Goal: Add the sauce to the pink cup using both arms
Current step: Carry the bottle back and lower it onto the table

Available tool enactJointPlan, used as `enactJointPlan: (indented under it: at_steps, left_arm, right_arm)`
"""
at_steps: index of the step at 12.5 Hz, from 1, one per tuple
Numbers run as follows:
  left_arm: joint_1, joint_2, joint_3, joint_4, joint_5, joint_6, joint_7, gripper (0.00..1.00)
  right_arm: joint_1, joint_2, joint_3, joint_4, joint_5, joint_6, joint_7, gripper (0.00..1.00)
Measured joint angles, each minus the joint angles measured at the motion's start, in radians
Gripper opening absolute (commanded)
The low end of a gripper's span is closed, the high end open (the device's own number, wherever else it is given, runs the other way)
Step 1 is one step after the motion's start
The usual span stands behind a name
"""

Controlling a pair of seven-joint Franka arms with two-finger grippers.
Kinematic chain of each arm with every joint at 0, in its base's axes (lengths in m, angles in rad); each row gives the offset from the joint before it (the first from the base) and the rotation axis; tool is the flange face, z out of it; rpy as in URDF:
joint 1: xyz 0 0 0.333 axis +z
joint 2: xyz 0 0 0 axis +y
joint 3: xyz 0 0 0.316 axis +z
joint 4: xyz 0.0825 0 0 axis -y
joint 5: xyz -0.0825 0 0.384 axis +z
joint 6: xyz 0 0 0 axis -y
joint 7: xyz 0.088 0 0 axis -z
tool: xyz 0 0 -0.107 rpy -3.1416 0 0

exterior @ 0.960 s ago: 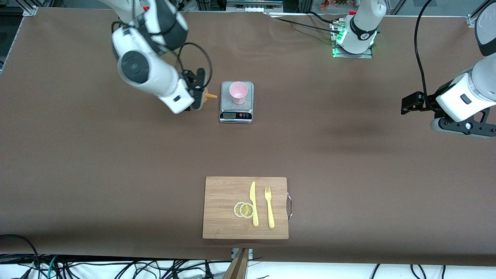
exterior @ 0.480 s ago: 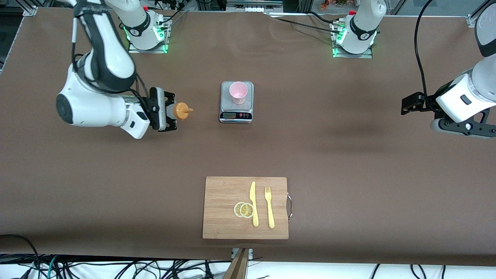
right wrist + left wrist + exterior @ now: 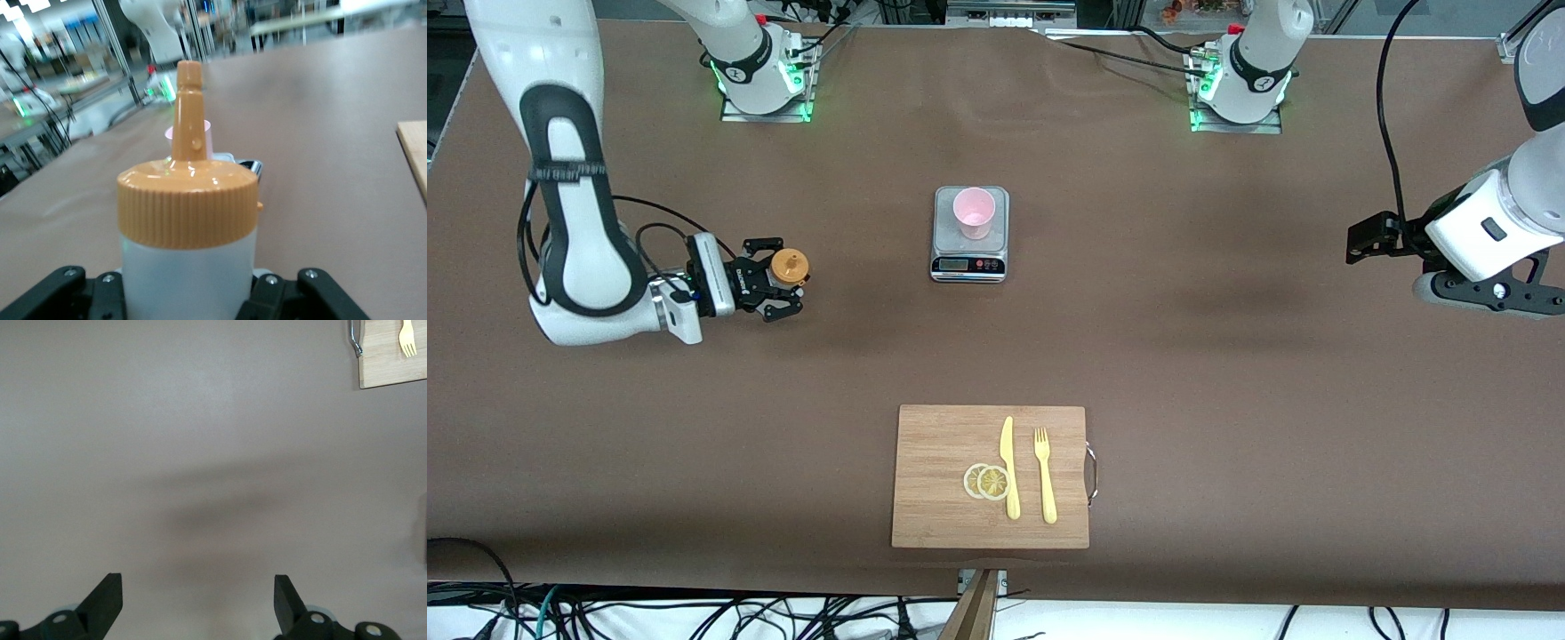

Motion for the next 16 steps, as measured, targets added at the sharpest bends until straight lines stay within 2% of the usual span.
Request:
enactJointPlan:
  at_steps: [3, 5, 8, 10, 11, 12, 13, 16]
  left_arm:
    - [0.000, 0.000, 0.000, 0.000, 0.000, 0.000, 0.000, 1.00]
    - [0.000, 0.000, -0.001, 0.000, 0.000, 0.000, 0.000, 1.00]
    - [0.000, 0.000, -0.001, 0.001, 0.000, 0.000, 0.000, 1.00]
    - [0.000, 0.000, -0.001, 0.001, 0.000, 0.000, 0.000, 1.00]
    - [0.000, 0.000, -0.001, 0.001, 0.000, 0.000, 0.000, 1.00]
    - [0.000, 0.000, -0.001, 0.001, 0.000, 0.000, 0.000, 1.00]
    - [0.000, 0.000, -0.001, 0.001, 0.000, 0.000, 0.000, 1.00]
    - [0.000, 0.000, -0.001, 0.001, 0.000, 0.000, 0.000, 1.00]
  right_arm:
    - [-0.060, 0.144, -0.010, 0.007, 0.055, -0.120, -0.115, 0.00]
    - [-0.086, 0.174, -0.013, 0.013, 0.056, -0.192, -0.147, 0.00]
    - [-0.119, 0.229, -0.027, 0.012, 0.055, -0.233, -0.339, 0.02]
    - [-0.132, 0.259, -0.028, 0.009, 0.056, -0.287, -0.391, 0.03]
    - [-0.133, 0.261, -0.028, 0.003, 0.056, -0.297, -0.391, 0.11]
    - [-0.132, 0.261, -0.026, 0.000, 0.056, -0.298, -0.391, 0.51]
    - [-0.132, 0.261, -0.025, -0.001, 0.056, -0.299, -0.391, 0.99]
    - [-0.132, 0.275, -0.026, -0.002, 0.055, -0.295, -0.391, 1.00]
